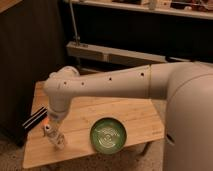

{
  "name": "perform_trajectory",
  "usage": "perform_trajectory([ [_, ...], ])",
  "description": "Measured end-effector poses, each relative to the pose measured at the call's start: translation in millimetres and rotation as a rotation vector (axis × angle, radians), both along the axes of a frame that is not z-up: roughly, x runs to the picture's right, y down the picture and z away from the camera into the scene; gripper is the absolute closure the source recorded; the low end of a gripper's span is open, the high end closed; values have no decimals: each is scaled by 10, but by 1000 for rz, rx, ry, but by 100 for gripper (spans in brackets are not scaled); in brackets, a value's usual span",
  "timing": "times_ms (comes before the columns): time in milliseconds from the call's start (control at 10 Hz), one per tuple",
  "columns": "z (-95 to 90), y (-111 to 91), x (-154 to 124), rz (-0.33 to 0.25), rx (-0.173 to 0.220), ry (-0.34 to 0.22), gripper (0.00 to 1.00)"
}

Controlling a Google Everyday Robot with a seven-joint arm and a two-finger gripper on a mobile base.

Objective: Knock the bottle over

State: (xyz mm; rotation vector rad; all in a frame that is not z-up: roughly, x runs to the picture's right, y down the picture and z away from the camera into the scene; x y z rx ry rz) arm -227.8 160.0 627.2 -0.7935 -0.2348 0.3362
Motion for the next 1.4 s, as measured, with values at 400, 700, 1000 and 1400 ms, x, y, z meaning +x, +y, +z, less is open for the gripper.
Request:
perform_trajectory([
  [400, -280, 300, 56, -18, 36, 5, 96],
  [700, -263, 384, 135, 17, -44, -26, 96],
  [1000, -166, 531, 36, 22, -155, -98, 96],
  [1400, -209, 848, -549, -16, -264, -201, 96],
])
